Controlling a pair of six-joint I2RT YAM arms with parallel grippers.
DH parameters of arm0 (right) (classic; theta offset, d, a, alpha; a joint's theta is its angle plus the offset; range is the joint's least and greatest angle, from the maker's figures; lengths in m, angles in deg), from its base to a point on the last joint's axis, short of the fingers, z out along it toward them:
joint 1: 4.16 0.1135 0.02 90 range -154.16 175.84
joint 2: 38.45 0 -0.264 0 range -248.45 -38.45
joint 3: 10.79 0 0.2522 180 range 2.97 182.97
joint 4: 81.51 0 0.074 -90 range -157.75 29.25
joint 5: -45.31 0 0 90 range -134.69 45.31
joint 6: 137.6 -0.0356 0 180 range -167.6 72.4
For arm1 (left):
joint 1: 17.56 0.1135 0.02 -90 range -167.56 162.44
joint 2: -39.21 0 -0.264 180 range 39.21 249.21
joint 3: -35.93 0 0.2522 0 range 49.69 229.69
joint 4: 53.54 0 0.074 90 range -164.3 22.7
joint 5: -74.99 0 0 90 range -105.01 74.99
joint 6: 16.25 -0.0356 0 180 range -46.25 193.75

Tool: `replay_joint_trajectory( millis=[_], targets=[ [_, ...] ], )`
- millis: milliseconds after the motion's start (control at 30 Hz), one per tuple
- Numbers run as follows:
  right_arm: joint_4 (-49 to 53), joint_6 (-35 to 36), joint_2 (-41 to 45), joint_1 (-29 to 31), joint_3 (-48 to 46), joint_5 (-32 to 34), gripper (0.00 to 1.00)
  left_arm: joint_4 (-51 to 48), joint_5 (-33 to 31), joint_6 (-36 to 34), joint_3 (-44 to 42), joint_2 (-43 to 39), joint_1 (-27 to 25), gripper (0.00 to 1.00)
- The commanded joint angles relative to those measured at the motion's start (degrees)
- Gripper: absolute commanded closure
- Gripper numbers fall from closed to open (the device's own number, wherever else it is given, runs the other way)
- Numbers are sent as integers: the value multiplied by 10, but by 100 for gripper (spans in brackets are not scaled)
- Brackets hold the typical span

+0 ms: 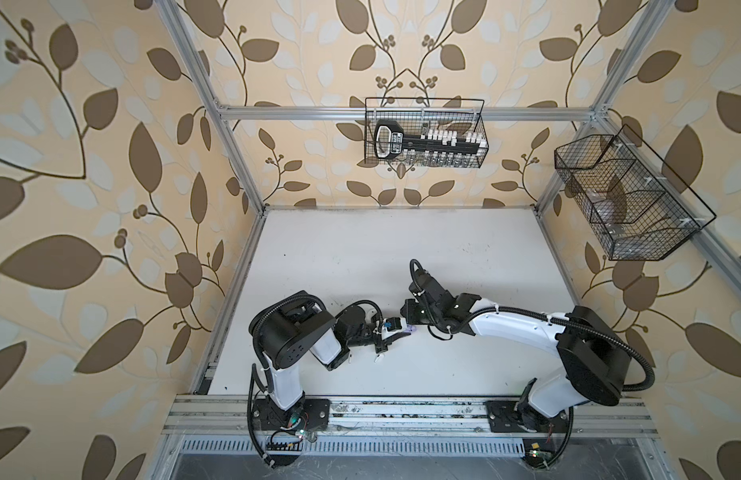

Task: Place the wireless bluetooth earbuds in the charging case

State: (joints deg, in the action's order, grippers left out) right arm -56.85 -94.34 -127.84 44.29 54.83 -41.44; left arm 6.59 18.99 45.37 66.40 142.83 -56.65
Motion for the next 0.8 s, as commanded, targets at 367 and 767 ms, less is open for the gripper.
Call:
replay_joint_trajectory(
  millis=[367,767],
  targets=[
    [4,-22,25,20,-33,3,74,47,-25,3,3,3,-5,91],
    [8,-31,33,30,-43,6,74,53,-28,5,2,5,-5,91]
  ],
)
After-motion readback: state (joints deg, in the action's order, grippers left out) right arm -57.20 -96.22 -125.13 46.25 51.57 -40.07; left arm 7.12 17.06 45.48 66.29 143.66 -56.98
